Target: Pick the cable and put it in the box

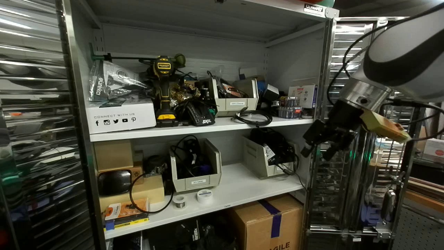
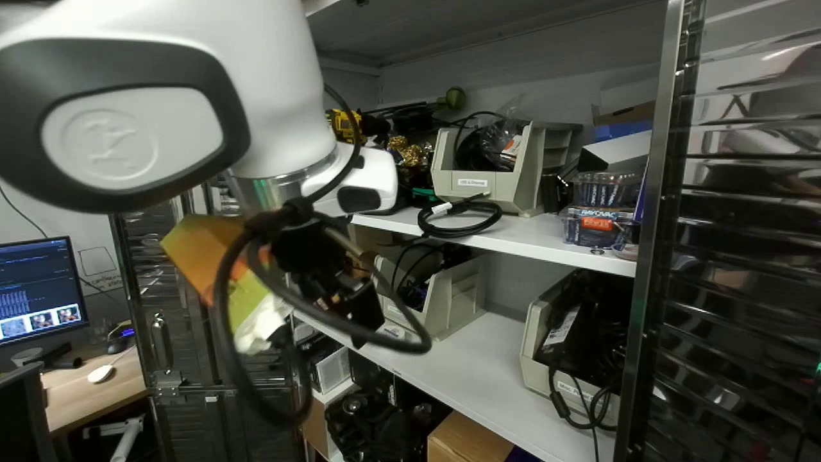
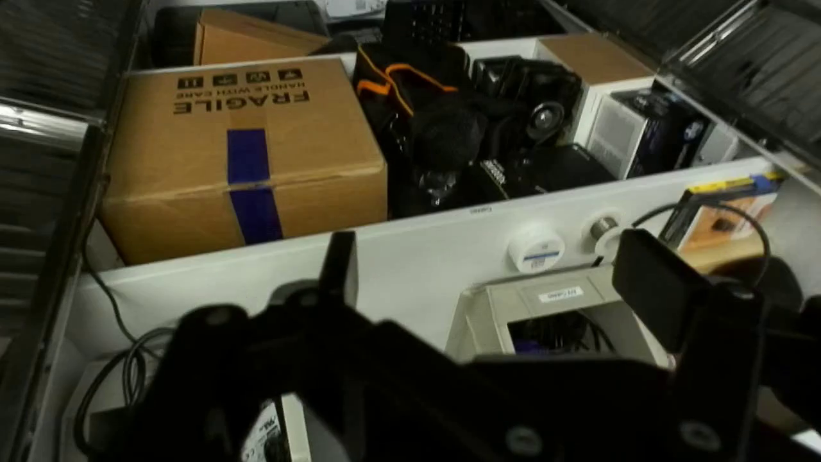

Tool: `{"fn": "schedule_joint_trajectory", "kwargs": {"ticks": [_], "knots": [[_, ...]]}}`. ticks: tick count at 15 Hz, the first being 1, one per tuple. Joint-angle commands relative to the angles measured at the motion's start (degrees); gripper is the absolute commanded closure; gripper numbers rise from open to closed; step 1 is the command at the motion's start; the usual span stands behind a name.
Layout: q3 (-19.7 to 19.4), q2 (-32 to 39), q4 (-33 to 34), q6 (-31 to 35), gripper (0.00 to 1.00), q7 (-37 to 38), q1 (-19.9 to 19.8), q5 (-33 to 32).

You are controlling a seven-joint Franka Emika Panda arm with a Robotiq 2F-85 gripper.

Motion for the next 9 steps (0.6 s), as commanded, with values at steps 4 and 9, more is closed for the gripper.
{"fn": "schedule_joint_trajectory", "kwargs": {"ticks": [4,9], "knots": [[1.06,16.76,22.07,0.49,0.0,4.93,0.34,5.03],[2.53,27.51,35.91,-2.26,0.0,10.29,-1.27,6.75]]}}
